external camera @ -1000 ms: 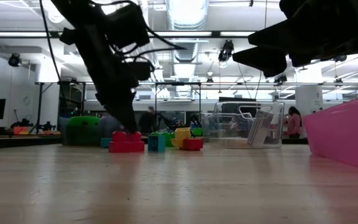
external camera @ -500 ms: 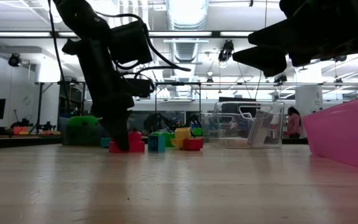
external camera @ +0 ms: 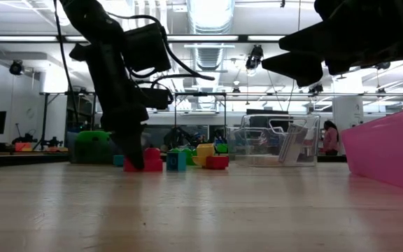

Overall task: Pick & Place Toys
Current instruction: Put the left red game piece into the pink bin

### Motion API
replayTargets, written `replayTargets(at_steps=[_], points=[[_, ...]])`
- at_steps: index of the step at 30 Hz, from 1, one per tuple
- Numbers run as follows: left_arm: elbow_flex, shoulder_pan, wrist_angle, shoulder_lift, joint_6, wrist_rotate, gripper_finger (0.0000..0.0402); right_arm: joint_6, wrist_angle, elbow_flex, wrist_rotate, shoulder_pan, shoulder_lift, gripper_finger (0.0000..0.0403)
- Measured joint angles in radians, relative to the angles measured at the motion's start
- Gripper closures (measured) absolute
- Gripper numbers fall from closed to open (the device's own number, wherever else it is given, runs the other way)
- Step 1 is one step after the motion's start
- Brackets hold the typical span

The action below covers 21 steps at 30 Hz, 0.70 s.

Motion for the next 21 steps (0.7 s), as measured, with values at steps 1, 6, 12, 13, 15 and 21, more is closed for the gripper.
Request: replayTargets(at_steps=[1,6,12,13,15,21], points=[[-0.001,-0.001,-0.003,-0.006,0.001,0.0,0.0276,0.004,0.0,0.0,0.0,0.0,0.0,0.0074],[-0.001,-0.016,0.01,-0.061,0.018,-0.008,0.0276,0.012,0.009,0.0,0.0,0.0,0.0,0.0074],[-0.001,-0.062,0.127,-0.147,0.096,-0.01,0.0276,0.012,0.016,0.008,0.03,0.0,0.0,0.0074],[-0.001,-0.072,0.159,-0.158,0.116,-0.01,0.0276,0.014,0.016,0.011,0.038,-0.001,0.0,0.0074],[-0.001,-0.092,0.228,-0.171,0.15,-0.008,0.0276,0.016,0.016,0.018,0.058,-0.002,0.0,0.0074],[-0.001,-0.126,0.37,-0.161,0.196,0.046,0.0276,0.056,0.015,0.056,0.074,-0.017,0.015,0.0074]])
